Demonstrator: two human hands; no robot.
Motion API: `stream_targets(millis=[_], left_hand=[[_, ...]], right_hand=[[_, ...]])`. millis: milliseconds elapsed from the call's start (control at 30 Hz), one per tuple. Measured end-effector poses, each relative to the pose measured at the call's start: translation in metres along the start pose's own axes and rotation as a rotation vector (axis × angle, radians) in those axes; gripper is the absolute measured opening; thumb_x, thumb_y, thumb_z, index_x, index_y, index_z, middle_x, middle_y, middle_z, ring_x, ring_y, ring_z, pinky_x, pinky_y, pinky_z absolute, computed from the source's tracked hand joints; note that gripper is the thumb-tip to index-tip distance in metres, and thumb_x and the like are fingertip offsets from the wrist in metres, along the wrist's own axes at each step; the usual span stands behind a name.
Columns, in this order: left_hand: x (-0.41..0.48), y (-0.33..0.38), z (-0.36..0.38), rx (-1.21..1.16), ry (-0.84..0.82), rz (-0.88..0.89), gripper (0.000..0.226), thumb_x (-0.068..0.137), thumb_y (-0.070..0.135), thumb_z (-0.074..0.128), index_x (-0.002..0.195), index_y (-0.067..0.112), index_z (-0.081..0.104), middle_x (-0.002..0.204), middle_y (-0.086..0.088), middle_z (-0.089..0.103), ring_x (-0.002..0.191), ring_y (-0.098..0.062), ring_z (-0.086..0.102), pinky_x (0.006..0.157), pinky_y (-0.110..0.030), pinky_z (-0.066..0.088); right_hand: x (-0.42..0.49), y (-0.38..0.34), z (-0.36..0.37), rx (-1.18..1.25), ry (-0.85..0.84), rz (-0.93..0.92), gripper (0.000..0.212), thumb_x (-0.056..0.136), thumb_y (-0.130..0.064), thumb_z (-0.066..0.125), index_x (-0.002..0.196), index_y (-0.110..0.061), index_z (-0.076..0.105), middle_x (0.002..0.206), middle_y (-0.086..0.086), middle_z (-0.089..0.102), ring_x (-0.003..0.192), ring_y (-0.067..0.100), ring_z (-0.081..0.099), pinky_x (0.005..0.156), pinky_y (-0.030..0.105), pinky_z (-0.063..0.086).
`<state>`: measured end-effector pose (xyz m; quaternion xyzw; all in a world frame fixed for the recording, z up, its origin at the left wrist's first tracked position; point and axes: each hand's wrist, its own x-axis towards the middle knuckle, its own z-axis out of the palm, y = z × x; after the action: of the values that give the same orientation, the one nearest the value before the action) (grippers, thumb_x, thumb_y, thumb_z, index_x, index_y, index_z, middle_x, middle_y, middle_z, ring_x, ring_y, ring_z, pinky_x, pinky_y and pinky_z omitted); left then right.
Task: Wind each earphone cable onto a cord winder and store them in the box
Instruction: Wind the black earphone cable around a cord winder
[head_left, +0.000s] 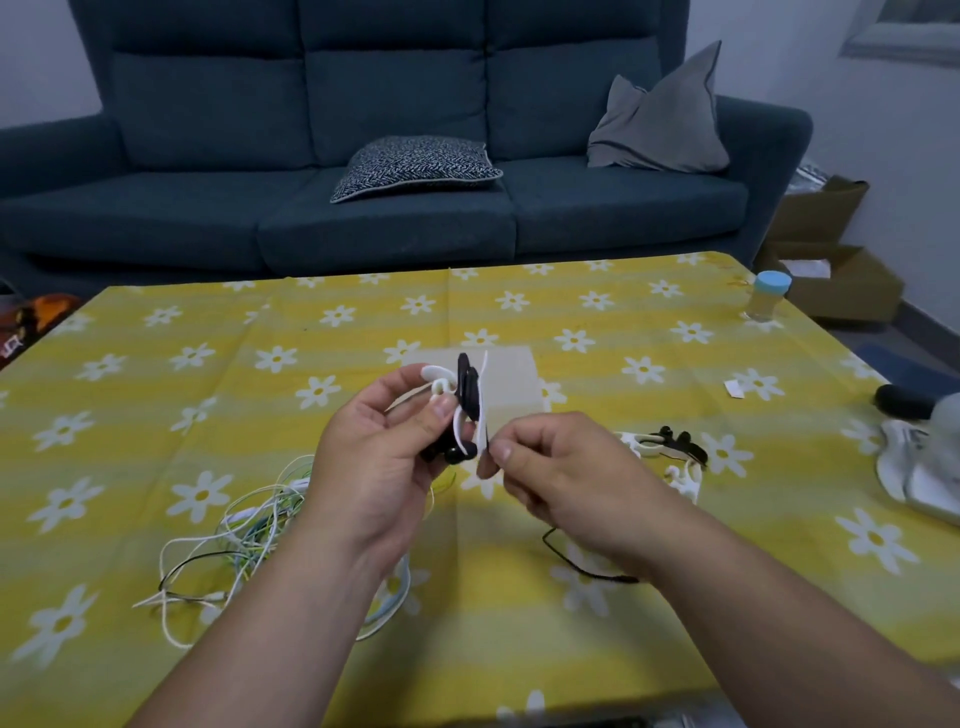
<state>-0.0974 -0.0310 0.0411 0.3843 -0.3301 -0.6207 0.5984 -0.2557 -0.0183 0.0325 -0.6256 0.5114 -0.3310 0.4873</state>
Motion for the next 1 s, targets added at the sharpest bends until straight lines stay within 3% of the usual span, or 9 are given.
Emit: stream_targets(millis=[133, 267, 433, 533, 600, 733, 867, 1000], left_hand=[[0.002, -0.004, -0.002, 0.063, 0.068, 0.036, 0.023, 0.084, -0.006, 0.062, 0.100, 0.009, 0.062, 0.082, -0.015, 0.067, 0.057, -0.019, 0.063, 0.058, -0.029, 0.055], [0.003, -0.007, -0.005, 0.193, 0.062, 0.104, 0.024, 0.084, -0.009, 0.065, 0.098, 0.010, 0.062, 0.078, -0.010, 0.071, 0.061, -0.019, 0.065, 0.059, -0.030, 0.054], [0.003, -0.011, -0.004, 0.446, -0.022, 0.196, 0.030, 0.077, -0.014, 0.071, 0.100, 0.005, 0.065, 0.093, -0.018, 0.073, 0.077, -0.020, 0.066, 0.064, -0.024, 0.055], [0.002, -0.012, -0.004, 0.444, -0.103, 0.148, 0.032, 0.078, -0.013, 0.070, 0.103, 0.007, 0.065, 0.096, -0.019, 0.072, 0.080, -0.022, 0.066, 0.068, -0.027, 0.055], [0.001, -0.011, -0.004, 0.395, -0.154, 0.095, 0.033, 0.080, -0.014, 0.067, 0.107, 0.006, 0.064, 0.091, -0.016, 0.072, 0.076, -0.018, 0.066, 0.063, -0.026, 0.054], [0.000, -0.011, -0.003, 0.322, -0.232, 0.013, 0.036, 0.081, -0.015, 0.065, 0.109, 0.007, 0.064, 0.087, -0.011, 0.072, 0.068, -0.016, 0.066, 0.055, -0.023, 0.051], [0.000, -0.012, -0.004, 0.323, -0.255, -0.020, 0.045, 0.074, -0.010, 0.074, 0.112, 0.011, 0.066, 0.091, -0.013, 0.072, 0.072, -0.018, 0.067, 0.058, -0.025, 0.052], [0.001, -0.015, -0.005, 0.391, -0.149, -0.007, 0.043, 0.082, -0.013, 0.066, 0.118, 0.012, 0.065, 0.092, -0.012, 0.073, 0.076, -0.017, 0.069, 0.061, -0.023, 0.052]], right_hand=[[-0.004, -0.005, 0.004, -0.022, -0.088, -0.019, 0.025, 0.100, -0.019, 0.053, 0.084, -0.012, 0.071, 0.050, -0.008, 0.044, 0.049, 0.012, 0.034, 0.050, 0.028, 0.027], [-0.009, -0.010, 0.002, 0.089, -0.135, -0.027, 0.026, 0.099, -0.017, 0.056, 0.080, -0.010, 0.071, 0.053, 0.001, 0.041, 0.050, 0.016, 0.031, 0.049, 0.028, 0.024], [-0.010, -0.017, -0.010, 0.233, 0.035, -0.065, 0.029, 0.096, -0.008, 0.055, 0.070, -0.006, 0.068, 0.047, 0.001, 0.035, 0.044, 0.012, 0.025, 0.042, 0.020, 0.022], [-0.006, -0.014, -0.018, 0.223, 0.203, -0.093, 0.029, 0.090, -0.016, 0.063, 0.063, -0.008, 0.068, 0.049, 0.002, 0.033, 0.045, 0.012, 0.025, 0.043, 0.021, 0.022], [-0.005, -0.012, -0.022, 0.160, 0.285, -0.094, 0.026, 0.083, -0.027, 0.065, 0.064, -0.009, 0.069, 0.050, 0.003, 0.034, 0.046, 0.013, 0.026, 0.044, 0.022, 0.023], [-0.004, -0.011, -0.025, 0.027, 0.411, -0.121, 0.023, 0.089, -0.018, 0.071, 0.068, -0.009, 0.069, 0.044, -0.014, 0.040, 0.042, 0.004, 0.032, 0.044, 0.016, 0.029], [-0.004, -0.012, -0.026, -0.001, 0.442, -0.164, 0.017, 0.086, -0.015, 0.074, 0.070, -0.012, 0.070, 0.045, -0.017, 0.047, 0.045, 0.001, 0.040, 0.047, 0.011, 0.033], [-0.009, -0.016, -0.025, 0.042, 0.338, -0.221, 0.017, 0.086, -0.009, 0.073, 0.070, -0.011, 0.071, 0.049, -0.015, 0.052, 0.048, -0.001, 0.043, 0.051, 0.012, 0.036]])
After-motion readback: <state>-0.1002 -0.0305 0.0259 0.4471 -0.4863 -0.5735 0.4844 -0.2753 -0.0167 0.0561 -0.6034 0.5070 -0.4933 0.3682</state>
